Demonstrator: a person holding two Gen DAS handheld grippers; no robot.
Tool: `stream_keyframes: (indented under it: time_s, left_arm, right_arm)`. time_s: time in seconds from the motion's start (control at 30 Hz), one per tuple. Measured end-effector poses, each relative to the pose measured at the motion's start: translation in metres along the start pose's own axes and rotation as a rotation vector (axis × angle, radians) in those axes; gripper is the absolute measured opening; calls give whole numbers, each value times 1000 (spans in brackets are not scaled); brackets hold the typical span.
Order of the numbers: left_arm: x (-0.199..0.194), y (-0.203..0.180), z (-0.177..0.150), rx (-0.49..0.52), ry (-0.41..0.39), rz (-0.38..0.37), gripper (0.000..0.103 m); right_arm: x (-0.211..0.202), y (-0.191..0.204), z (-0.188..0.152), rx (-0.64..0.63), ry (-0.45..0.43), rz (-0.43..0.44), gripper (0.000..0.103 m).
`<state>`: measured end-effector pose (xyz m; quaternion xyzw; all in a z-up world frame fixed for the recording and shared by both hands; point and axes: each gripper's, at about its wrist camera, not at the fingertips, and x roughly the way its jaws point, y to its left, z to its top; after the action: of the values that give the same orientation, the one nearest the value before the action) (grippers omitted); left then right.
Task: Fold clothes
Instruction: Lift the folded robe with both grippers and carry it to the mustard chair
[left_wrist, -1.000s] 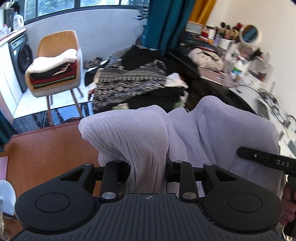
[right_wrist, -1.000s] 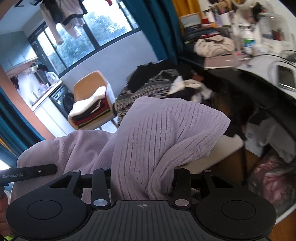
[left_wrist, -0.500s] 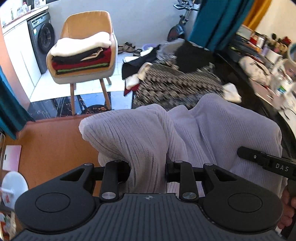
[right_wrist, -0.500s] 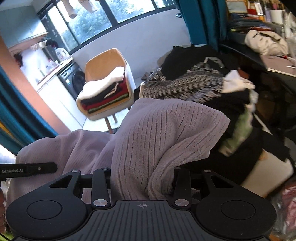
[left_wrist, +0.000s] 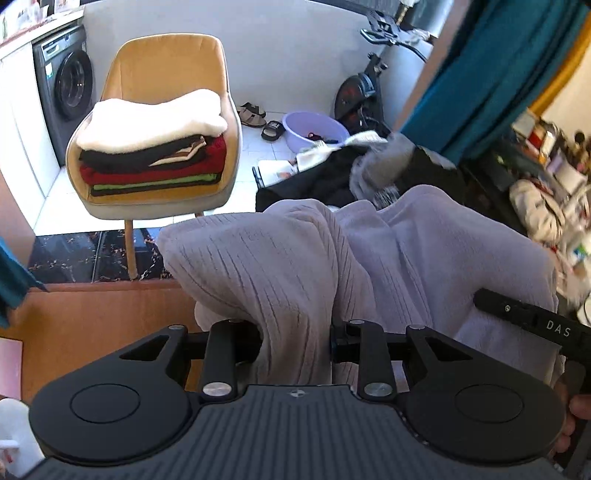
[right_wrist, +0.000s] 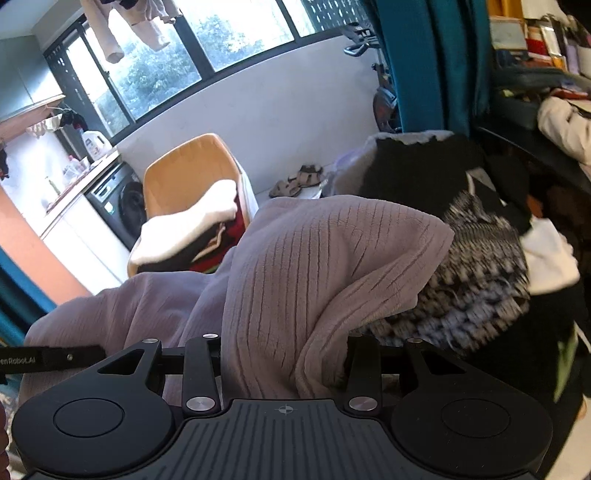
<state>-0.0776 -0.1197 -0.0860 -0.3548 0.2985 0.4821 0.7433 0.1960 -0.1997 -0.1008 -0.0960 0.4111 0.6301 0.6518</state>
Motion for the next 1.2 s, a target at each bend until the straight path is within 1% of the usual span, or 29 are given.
stream_keyframes:
  time_s: [0.13,0.2,0.33,0.4,0.43,0.5,0.6,0.63,0.67,0.73,0.8,0.9,1.0,1.13,1.2]
  left_arm:
    - [28,45,31,-47,4,-52,29]
    - [43,73,52,-67,-8,-86,29]
    - [66,137,107,-64,-17,-134,29]
    - [71,168,138,-48,-24,-131,29]
    - [73,186,155,-39,-33,-119,29]
    - [76,221,189,-21,-50,-95,29]
    - [81,275,239,6,-76,-60,29]
    - [83,294,256,10,-84,-48,29]
    - [88,315,276,-11,-95,-35,29]
    - [94,346,313,-23,-133,-3,29]
    - [102,373,349,-18,-176,34,29]
    - [123,398,402,10,-224,87,30]
    - [149,412,448,34,-253,143,30]
    - [190,439,484,-86,-232,201,30]
    - [223,451,499,-111,-176,234,30]
  right_arm:
    - [40,28,27,-20,8,-32,36]
    - [60,45,37,-23,5,-55,36]
    - [112,86,61,66,-10,-96,36]
    - [142,114,74,110,-10,-105,36]
    - [159,131,82,129,-8,-104,36]
    - [196,169,98,123,-1,-87,36]
    - [255,220,128,128,5,-25,36]
    - [276,236,144,116,16,-3,36]
    - [296,251,160,103,27,19,36]
    - [337,281,194,75,37,55,36]
    - [376,310,231,33,16,53,36]
    - [436,351,285,-30,-23,52,36]
    - [495,375,331,-76,-52,70,36]
    - [578,383,380,-78,-26,130,36]
    - [620,383,397,-84,9,138,36]
